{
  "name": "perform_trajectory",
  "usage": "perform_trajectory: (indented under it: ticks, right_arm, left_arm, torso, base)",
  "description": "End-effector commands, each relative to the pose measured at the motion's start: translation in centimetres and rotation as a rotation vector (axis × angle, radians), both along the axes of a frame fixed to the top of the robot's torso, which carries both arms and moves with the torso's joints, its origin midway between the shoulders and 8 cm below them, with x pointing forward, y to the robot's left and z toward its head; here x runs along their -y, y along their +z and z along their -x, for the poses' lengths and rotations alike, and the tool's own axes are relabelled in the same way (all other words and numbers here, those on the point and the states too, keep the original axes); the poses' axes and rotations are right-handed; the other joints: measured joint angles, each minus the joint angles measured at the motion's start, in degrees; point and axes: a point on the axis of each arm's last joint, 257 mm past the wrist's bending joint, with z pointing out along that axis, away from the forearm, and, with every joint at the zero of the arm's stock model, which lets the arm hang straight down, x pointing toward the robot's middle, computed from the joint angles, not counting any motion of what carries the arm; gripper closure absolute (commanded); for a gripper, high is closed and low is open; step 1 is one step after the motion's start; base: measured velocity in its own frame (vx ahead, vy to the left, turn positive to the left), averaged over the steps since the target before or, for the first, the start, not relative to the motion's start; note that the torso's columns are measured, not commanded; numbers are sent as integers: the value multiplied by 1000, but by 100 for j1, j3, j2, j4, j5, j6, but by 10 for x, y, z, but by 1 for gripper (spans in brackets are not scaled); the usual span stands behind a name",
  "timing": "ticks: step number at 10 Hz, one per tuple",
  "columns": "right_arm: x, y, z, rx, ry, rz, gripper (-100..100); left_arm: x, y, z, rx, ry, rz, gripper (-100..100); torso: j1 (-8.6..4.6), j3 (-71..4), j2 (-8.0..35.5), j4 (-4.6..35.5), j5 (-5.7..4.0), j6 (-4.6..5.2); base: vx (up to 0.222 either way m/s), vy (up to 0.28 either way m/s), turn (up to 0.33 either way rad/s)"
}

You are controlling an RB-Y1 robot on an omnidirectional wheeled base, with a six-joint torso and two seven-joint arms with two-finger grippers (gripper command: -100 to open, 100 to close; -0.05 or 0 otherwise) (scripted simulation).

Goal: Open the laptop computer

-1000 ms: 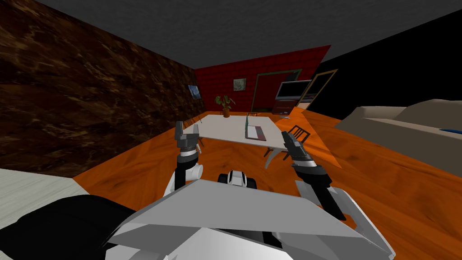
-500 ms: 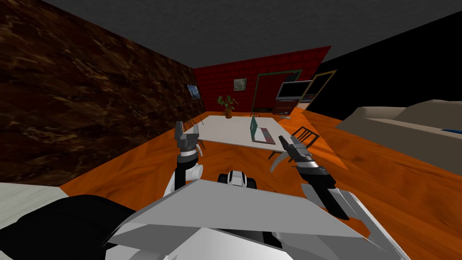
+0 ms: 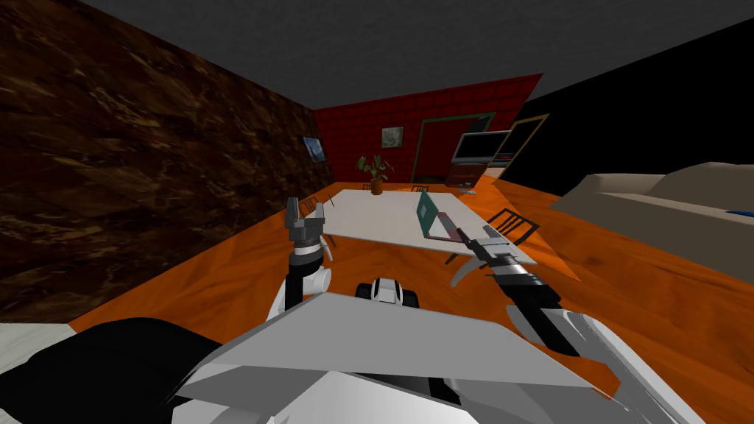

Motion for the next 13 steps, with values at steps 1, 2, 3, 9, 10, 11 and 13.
perform_trajectory:
  ticks: [1, 2, 3, 9, 10, 11, 13]
  right_arm:
    - [30, -18, -6, -50, -76, 196, -100]
    - [41, -23, -7, -67, -102, 272, -100]
    - [52, -27, -7, -84, -126, 345, -100]
    - [110, -37, -10, -156, -236, 723, -100]
    - [117, -36, -10, -163, -248, 770, -100]
    - [128, -35, -10, -174, -266, 848, -100]
    - [139, -32, -10, -182, -282, 922, -100]
  left_arm:
    - [0, 0, 0, 0, 0, 0, 0]
    - [0, 0, 0, 0, 0, 0, 0]
    - [0, 0, 0, 0, 0, 0, 0]
    - [0, 0, 0, 0, 0, 0, 0]
    - [0, 0, 0, 0, 0, 0, 0]
    - [0, 0, 0, 0, 0, 0, 0]
    - [0, 0, 0, 0, 0, 0, 0]
  torso:
    - [20, 4, 7, 2, 5, 0]
    - [20, 2, 2, 1, 7, 0]
    - [5, -7, -12, -3, 3, 0]
    - [-4, -1, -1, 0, 0, 0]
    - [-7, 1, 0, 0, -1, 1]
    - [-5, 1, 2, 1, -1, 0]
    - [1, -4, -7, -2, 1, 0]
  base:
    - [89, 242, -35]
    - [121, 224, -39]
    - [120, 214, -32]
    - [95, 167, -25]
    - [62, 123, -25]
    - [64, 133, -34]
    - [66, 122, -15]
